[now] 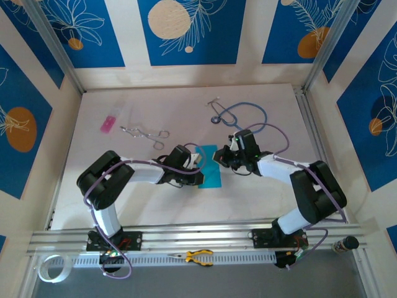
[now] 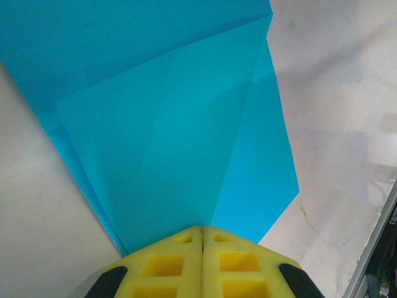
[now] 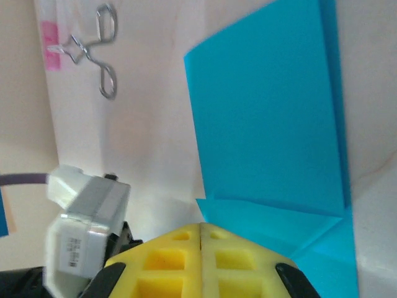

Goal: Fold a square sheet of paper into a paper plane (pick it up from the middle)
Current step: Fold the triangle a second time at the center of the table.

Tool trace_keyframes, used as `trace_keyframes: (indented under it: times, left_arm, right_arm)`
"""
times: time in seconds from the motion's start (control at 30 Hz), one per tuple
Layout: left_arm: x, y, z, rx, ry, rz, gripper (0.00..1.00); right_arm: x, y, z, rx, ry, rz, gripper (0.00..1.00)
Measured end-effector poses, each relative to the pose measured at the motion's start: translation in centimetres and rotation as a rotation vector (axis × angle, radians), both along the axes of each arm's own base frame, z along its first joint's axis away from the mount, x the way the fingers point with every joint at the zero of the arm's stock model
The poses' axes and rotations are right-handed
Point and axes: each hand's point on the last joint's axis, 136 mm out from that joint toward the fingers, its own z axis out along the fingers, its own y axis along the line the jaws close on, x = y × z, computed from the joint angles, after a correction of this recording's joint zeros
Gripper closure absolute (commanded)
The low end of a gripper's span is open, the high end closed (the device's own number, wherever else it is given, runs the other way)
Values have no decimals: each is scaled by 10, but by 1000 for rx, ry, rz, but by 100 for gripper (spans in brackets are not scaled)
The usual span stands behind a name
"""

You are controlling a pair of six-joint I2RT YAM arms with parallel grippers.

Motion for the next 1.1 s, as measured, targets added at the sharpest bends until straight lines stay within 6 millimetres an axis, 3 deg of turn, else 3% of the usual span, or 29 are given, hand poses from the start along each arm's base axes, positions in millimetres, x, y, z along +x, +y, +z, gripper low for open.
trace_keyframes:
  times: [0.17, 0.5, 0.83, 1.1]
  left_arm:
    - [0, 0, 0, 0, 0, 0, 100]
    - [0, 0, 0, 0, 0, 0, 100]
    - [-1, 1, 0, 16, 11, -1, 100]
    - [-3, 2, 0, 23, 19, 0, 100]
  right_arm:
    - [-11, 3, -36, -28, 108, 3, 100]
    - [-1, -20, -56, -27, 158, -66, 100]
    - [-1, -20, -54, -14, 150, -47, 100]
    - [-5, -3, -33, 20, 97, 24, 100]
